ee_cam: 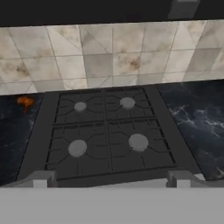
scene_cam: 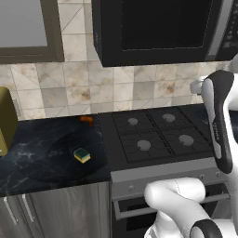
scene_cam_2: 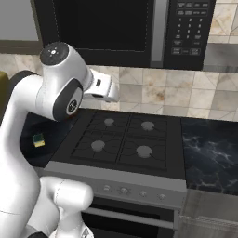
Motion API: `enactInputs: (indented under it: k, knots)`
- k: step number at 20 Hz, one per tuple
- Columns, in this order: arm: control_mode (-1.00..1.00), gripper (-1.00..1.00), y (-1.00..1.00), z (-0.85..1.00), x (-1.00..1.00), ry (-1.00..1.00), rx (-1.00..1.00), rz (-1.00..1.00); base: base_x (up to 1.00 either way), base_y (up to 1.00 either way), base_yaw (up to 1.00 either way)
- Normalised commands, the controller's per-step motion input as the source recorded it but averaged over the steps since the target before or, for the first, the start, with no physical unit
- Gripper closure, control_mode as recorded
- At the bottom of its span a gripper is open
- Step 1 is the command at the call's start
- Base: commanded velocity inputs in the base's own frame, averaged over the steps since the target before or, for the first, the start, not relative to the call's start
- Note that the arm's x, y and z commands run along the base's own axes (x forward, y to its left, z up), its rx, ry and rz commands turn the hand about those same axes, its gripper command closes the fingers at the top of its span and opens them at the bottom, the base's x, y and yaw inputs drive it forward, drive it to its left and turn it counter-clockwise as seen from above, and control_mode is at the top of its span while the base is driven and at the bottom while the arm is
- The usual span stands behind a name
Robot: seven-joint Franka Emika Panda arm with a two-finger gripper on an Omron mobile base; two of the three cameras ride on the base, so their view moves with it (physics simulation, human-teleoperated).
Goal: Place the sponge inside the microwave to prepare for sanitizing.
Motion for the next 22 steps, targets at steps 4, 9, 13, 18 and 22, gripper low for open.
enactInputs:
  k: [4,9,13,18,22]
  knots:
    - [-1.00,-1.00,-0.65,0.93,-0.17,-0.21,-0.09,-0.27,0.00,0.00,0.00]
    - [-1.00,-1.00,-0.59,0.83,-0.04,-0.15,-0.20,-0.29,0.00,0.00,0.00]
    - [-1.00,-1.00,-0.53,0.40,0.03,-0.01,-0.06,-0.26,0.00,0.00,0.00]
    - [-1.00,-1.00,-0.33,0.22,0.25,0.01,0.17,-0.03,0.00,0.00,0.00]
    - [-1.00,-1.00,-0.01,0.22,0.15,0.00,0.20,0.07,0.00,0.00,0.00]
